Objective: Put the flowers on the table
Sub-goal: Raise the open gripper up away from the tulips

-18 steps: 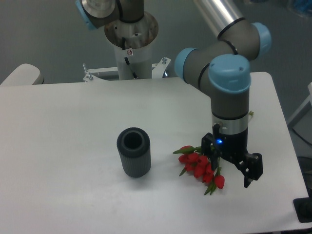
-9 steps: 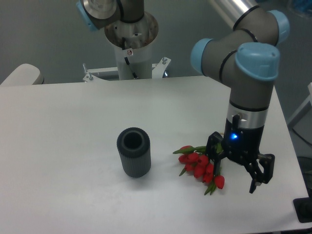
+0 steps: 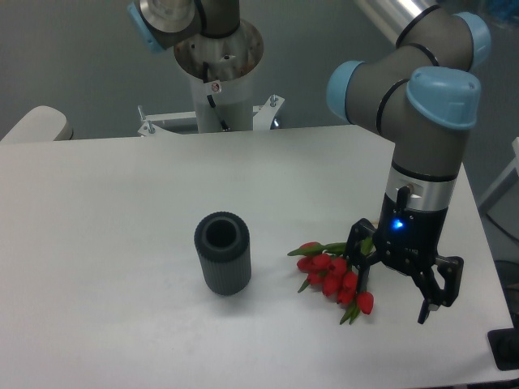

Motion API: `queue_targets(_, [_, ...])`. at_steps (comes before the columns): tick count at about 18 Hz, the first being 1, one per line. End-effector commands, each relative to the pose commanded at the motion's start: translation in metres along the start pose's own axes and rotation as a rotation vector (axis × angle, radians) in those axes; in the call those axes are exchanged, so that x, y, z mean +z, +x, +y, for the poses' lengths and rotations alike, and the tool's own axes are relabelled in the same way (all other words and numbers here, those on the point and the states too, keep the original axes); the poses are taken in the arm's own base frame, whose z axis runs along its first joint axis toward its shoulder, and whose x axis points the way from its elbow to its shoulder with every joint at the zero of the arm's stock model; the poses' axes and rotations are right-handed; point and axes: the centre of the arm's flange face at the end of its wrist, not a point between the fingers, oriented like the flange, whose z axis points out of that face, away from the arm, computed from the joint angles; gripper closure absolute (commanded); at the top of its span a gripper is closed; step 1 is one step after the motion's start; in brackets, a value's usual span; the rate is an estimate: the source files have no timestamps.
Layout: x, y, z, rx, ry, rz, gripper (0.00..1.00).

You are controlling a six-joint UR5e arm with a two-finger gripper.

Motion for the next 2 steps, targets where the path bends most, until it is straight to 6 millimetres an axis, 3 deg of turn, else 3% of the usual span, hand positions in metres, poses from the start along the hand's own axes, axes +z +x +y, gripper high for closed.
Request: queue_targets(2, [0.0, 0.0, 0.0, 0.0, 0.0, 0.0, 0.0])
